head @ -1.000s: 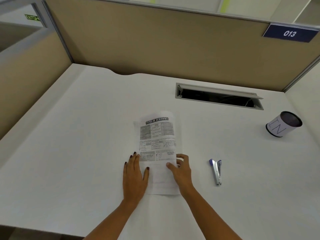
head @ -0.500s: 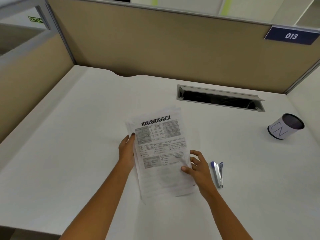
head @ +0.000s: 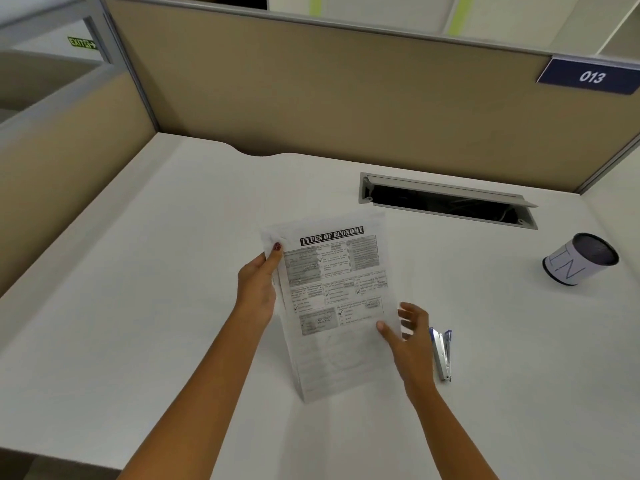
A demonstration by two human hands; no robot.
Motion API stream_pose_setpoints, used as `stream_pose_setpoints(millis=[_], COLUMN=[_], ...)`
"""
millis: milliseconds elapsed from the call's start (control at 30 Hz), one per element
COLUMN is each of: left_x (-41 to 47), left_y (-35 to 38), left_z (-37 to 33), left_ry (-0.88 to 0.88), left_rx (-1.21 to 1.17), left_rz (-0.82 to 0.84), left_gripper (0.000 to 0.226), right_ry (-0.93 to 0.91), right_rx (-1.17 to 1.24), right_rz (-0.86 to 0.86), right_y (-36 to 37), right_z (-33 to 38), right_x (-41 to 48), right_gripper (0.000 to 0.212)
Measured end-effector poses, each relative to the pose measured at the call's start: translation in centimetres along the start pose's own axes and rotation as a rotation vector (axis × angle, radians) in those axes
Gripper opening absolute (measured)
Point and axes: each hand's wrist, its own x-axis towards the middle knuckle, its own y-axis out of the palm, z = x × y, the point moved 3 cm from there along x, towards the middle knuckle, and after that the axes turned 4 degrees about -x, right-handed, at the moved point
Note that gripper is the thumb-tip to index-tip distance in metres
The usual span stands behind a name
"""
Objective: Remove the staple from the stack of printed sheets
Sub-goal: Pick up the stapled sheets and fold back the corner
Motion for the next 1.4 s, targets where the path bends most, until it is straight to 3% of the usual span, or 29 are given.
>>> stream_pose_setpoints(millis=[67,133,233,300,433,533,733,833,900,967,1033,1100,1233,1400], left_x=[-0.5,-1.1,-2.0,-2.5,-4.1,-5.6,-6.7,-7.1,-7.4,-7.0,-6.6,-6.5,-6.6,-6.3], left_y=[0.5,1.1,2.0,2.5,3.3,3.7,3.8,3.2,2.9,2.6,2.8,3.3,4.0,4.1], left_z=[-0.2,-0.5,-0.9,-0.9,-0.9,-1.3,-1.3,-0.5,0.4,1.4,2.1,2.5,2.8,2.9], left_ry=[0.028,0.09,0.216,0.297,0.514,0.781,1.035,0.939,0.714,0.425,0.138,-0.018,-0.053,-0.034], left_rx=[0.01,0.058,0.15,0.282,0.536,0.666,0.905,0.82,0.576,0.269,-0.004,-0.049,0.062,0.203], left_rz=[0.038,0.087,0.137,0.112,0.154,0.31,0.276,0.049,-0.141,-0.236,-0.149,0.005,0.213,0.233], left_gripper=[0.01,0.011,0.01,0.006,0.018,0.022,0.016,0.032,0.044,0.033,0.015,0.029,0.014,0.022], right_ry=[-0.034,-0.095,-0.092,0.063,0.374,0.34,0.122,0.109,0.106,0.097,0.091,0.075,0.014,-0.014], right_rx=[-0.096,-0.152,0.017,0.279,0.838,0.947,0.743,0.714,0.712,0.718,0.712,0.676,0.561,0.454], right_rz=[-0.273,-0.391,-0.237,-0.011,0.402,0.466,0.384,0.353,0.358,0.365,0.361,0.353,0.359,0.355], right_y=[-0.2,0.2,1.9,3.3,4.9,4.4,3.4,3.2,3.1,3.1,3.0,2.9,2.7,2.6], right_z=[1.2,3.3,6.5,8.6,12.3,14.0,14.3,13.9,13.6,13.4,13.1,12.7,12.3,11.4], right_x=[-0.6,-1.2,-1.8,-2.0,-2.0,-1.8,-2.0,-1.9,-1.6,-1.5,-1.4,-1.5,-1.4,-1.1], right_gripper=[0.036,0.029,0.025,0.014,0.048,0.054,0.02,0.016,0.015,0.015,0.016,0.016,0.018,0.027])
